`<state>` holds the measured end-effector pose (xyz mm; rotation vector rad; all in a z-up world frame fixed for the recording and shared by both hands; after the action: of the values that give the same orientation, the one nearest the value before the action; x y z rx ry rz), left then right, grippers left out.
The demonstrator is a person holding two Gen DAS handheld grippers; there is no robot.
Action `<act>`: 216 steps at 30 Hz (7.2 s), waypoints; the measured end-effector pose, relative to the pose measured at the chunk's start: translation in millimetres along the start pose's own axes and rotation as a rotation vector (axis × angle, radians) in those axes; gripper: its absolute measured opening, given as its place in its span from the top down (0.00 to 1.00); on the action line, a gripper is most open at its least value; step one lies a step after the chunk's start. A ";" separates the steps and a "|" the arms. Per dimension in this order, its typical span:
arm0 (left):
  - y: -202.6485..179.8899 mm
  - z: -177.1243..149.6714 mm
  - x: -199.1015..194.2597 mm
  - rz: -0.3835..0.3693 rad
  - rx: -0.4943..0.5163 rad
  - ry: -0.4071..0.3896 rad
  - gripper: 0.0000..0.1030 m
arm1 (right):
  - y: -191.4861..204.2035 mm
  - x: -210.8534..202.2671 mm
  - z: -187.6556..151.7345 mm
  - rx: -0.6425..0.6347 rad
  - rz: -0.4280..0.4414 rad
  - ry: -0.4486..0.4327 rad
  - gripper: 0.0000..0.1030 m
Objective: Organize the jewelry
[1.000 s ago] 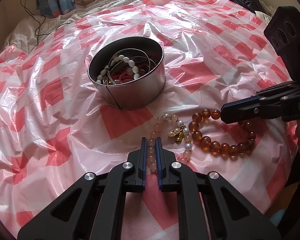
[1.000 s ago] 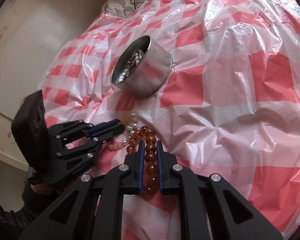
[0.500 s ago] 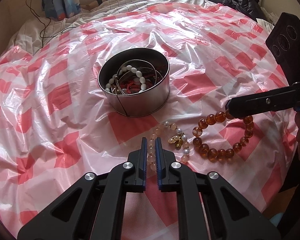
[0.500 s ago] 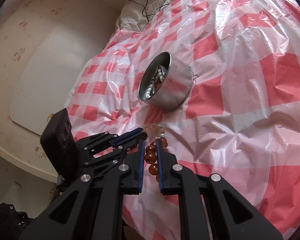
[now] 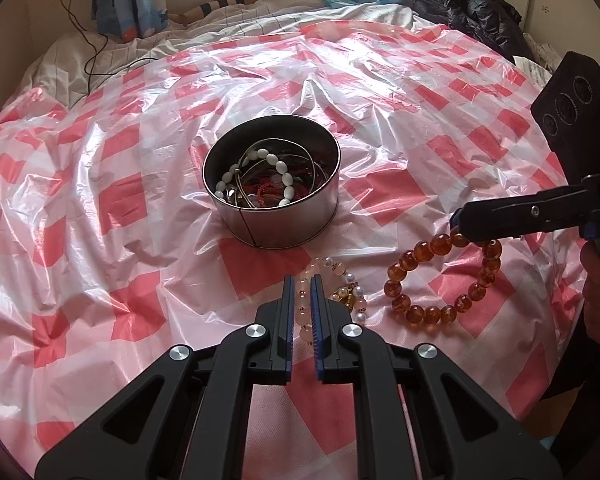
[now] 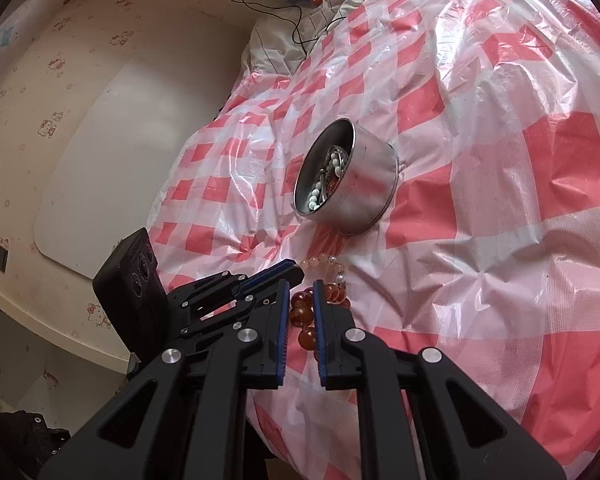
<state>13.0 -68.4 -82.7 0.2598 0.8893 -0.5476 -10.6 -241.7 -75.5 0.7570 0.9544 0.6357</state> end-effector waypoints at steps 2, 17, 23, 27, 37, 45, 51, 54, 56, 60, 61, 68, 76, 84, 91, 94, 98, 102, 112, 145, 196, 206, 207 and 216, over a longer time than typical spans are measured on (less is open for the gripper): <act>-2.5 0.3 0.6 -0.004 0.005 0.000 0.93 | -1.2 0.9 -0.8 0.004 -0.003 0.002 0.88; -9.8 0.1 3.2 0.033 0.053 0.006 0.93 | 0.3 9.7 -5.7 0.003 -0.001 0.051 0.88; -11.1 0.8 1.3 0.051 0.067 -0.001 0.93 | 2.0 9.0 -5.3 0.023 0.043 0.049 0.88; -15.4 1.5 1.5 0.063 0.086 -0.003 0.93 | 1.7 8.0 -4.3 0.037 0.062 0.041 0.88; -22.7 5.7 0.4 0.073 0.102 -0.017 0.93 | 2.6 -7.0 0.7 0.059 0.130 -0.008 0.88; -17.4 5.2 3.0 0.080 0.091 -0.005 0.93 | 8.5 -7.5 3.1 -0.045 -0.062 0.024 0.62; -11.3 1.7 4.9 0.087 0.083 0.006 0.93 | 19.2 1.9 -5.9 -0.290 -0.364 0.030 0.60; -10.6 0.5 5.4 0.088 0.082 0.010 0.93 | 23.9 13.1 -13.5 -0.385 -0.432 0.043 0.60; -9.8 -0.1 5.7 0.088 0.081 0.011 0.93 | 25.6 22.2 -18.4 -0.457 -0.498 0.059 0.60; -8.2 -0.7 7.0 0.089 0.076 0.017 0.93 | 26.2 40.3 -36.3 -0.628 -0.627 0.118 0.77; -7.8 -0.7 7.1 0.088 0.074 0.017 0.93 | 26.6 42.7 -38.9 -0.630 -0.618 0.132 0.83; -1.2 1.7 4.1 0.037 0.013 0.008 0.93 | 15.0 20.0 -17.6 -0.317 -0.287 0.086 0.88; 3.5 6.4 -1.4 -0.020 -0.059 -0.019 0.93 | 11.4 -7.1 1.3 -0.048 0.109 -0.030 0.88; -0.8 15.9 -14.0 -0.017 -0.054 -0.089 0.93 | 4.4 -13.1 6.2 0.036 0.199 -0.061 0.88; -8.7 25.8 -27.6 0.001 -0.035 -0.158 0.93 | 5.5 -20.7 10.5 0.060 0.257 -0.091 0.88; -11.2 28.6 -30.7 0.030 -0.022 -0.174 0.93 | 5.0 -22.1 10.8 0.068 0.272 -0.095 0.88; -13.6 31.4 -31.5 0.057 -0.007 -0.184 0.93 | 5.7 -21.4 10.7 0.069 0.275 -0.092 0.88; -14.8 32.2 -32.3 0.074 0.004 -0.191 0.93 | 6.0 -21.4 9.8 0.072 0.281 -0.091 0.88; -12.3 33.0 -30.8 0.082 -0.008 -0.182 0.93 | 6.6 -19.1 10.2 0.014 0.142 -0.080 0.73; 19.0 37.6 -33.0 0.088 -0.116 -0.188 0.93 | 0.5 -7.5 6.7 0.050 0.319 -0.091 0.88; 30.7 23.5 -5.6 -0.184 -0.031 0.046 0.94 | -0.3 -8.2 47.9 0.156 0.426 -0.173 0.88; 30.0 69.8 -17.3 -0.233 -0.098 -0.131 0.94 | 15.3 -2.5 60.0 0.165 0.481 -0.196 0.88; 31.4 74.5 -14.8 -0.229 -0.111 -0.140 0.94 | 16.3 -1.6 61.4 0.165 0.484 -0.198 0.88; 58.2 68.9 29.6 -0.034 -0.215 0.015 0.79 | 19.6 22.3 75.0 0.192 0.488 -0.202 0.88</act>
<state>105.8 -59.9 -64.5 0.0542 0.9602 -0.4774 62.9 -234.4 -42.9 1.2205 0.6497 0.8784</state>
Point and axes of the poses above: each gripper's, at about its wrist camera, not at the fingertips, and x roughly the way its jaws point, y to its left, z to its top, the point moved 3 cm from there along x, roughly the way its jaws point, and after that the axes turned 3 degrees about -y, right-handed, at the moved point
